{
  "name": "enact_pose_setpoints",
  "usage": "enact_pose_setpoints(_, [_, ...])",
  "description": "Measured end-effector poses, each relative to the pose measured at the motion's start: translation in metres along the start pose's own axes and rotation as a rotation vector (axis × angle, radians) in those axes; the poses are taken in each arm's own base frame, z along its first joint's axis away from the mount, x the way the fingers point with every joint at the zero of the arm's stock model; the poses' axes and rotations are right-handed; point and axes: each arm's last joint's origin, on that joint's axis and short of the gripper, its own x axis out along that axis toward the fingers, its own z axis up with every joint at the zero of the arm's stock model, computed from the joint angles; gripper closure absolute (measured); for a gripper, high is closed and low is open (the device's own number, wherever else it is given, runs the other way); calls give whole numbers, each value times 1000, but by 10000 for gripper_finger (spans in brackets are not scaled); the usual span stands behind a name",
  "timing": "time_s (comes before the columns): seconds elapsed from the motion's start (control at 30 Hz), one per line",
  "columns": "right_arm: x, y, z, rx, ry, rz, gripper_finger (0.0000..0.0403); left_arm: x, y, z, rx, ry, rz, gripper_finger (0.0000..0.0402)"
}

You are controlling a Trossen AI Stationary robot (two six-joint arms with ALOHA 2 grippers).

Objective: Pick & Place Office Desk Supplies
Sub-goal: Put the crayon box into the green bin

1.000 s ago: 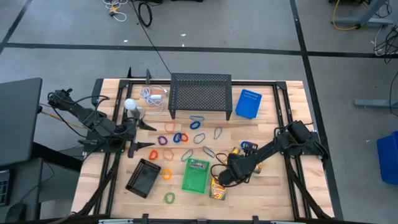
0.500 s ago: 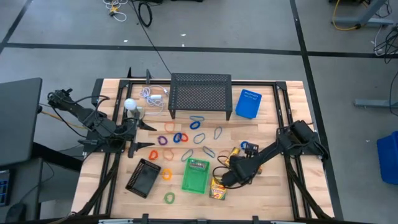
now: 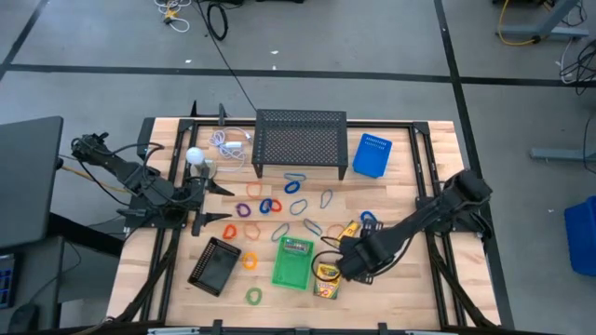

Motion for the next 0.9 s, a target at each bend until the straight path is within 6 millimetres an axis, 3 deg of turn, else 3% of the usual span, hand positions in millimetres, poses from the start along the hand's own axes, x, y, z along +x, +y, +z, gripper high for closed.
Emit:
enact_pose_setpoints(0.2, [-15,1,-5,60,-55,74,142,0,0,-1,-9,7,0,118])
enact_pose_setpoints(0.4, [17,21,-6,72,-85,163,128,0,0,-2,-13,20,1,118])
enact_pose_setpoints(0.57, [30,21,-14,94,-52,8,117,0,0,-2,-10,19,1,118])
enact_pose_setpoints(0.77, [41,34,-21,24,-43,4,112,0,0,-3,-10,24,2,118])
enact_pose_setpoints(0.9, [51,32,-26,3,-5,-103,112,0,0,-3,-9,24,2,118])
